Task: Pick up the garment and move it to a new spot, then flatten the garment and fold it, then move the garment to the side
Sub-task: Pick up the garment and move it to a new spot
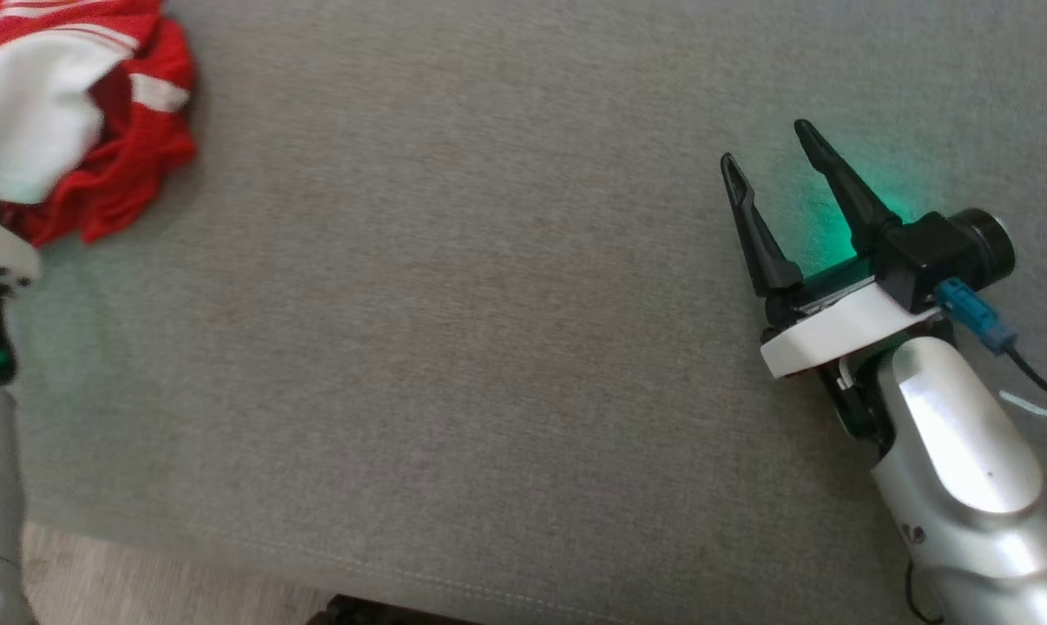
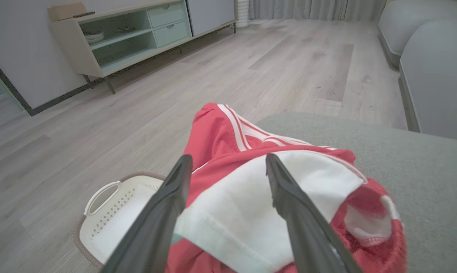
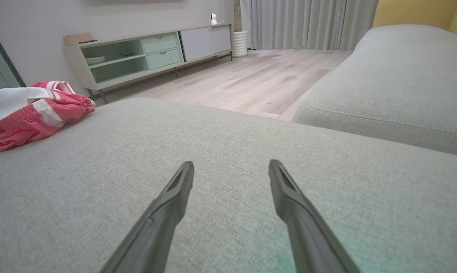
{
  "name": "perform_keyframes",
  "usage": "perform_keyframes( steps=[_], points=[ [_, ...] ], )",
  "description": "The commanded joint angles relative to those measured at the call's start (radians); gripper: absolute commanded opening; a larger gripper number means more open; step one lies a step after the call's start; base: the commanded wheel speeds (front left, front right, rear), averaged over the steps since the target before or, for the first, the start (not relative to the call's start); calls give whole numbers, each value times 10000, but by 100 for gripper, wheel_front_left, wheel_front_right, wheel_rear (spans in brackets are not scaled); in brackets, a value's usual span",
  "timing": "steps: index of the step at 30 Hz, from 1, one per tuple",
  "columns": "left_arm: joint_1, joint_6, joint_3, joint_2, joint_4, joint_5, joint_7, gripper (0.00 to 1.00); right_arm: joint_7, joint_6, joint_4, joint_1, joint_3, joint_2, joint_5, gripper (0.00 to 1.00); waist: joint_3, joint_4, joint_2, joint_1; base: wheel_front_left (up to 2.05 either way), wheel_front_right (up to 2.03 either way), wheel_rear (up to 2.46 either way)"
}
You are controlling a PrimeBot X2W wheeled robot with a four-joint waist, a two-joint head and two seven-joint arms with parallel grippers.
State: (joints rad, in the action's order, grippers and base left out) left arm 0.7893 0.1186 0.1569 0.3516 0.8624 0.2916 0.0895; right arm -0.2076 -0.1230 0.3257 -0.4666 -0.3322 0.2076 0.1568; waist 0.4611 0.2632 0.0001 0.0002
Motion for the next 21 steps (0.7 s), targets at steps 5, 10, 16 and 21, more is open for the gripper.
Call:
perform_keyframes(
  steps=[5, 10, 16, 21],
  points=[
    [615, -286, 255, 1129, 566, -73, -459, 100, 233, -77, -858, 58, -159, 86, 75, 100, 581, -423, -1, -2, 0, 0, 0],
    [839, -326, 198, 1311, 1247, -53, -597, 100, 423, -77, -1194, 243, -101, 118, 129, 100, 783, -555, -1, -2, 0, 0, 0],
    [1026, -316, 129, 1214, 1845, 42, -399, 96, 605, -77, -1503, 390, 23, 211, 162, 100, 937, -573, -1, -2, 0, 0, 0],
    [1172, -286, 94, 1149, 2311, 150, -296, 0, 737, -77, -1657, 427, 96, 235, 204, 100, 994, -579, -1, -2, 0, 0, 0]
  ],
)
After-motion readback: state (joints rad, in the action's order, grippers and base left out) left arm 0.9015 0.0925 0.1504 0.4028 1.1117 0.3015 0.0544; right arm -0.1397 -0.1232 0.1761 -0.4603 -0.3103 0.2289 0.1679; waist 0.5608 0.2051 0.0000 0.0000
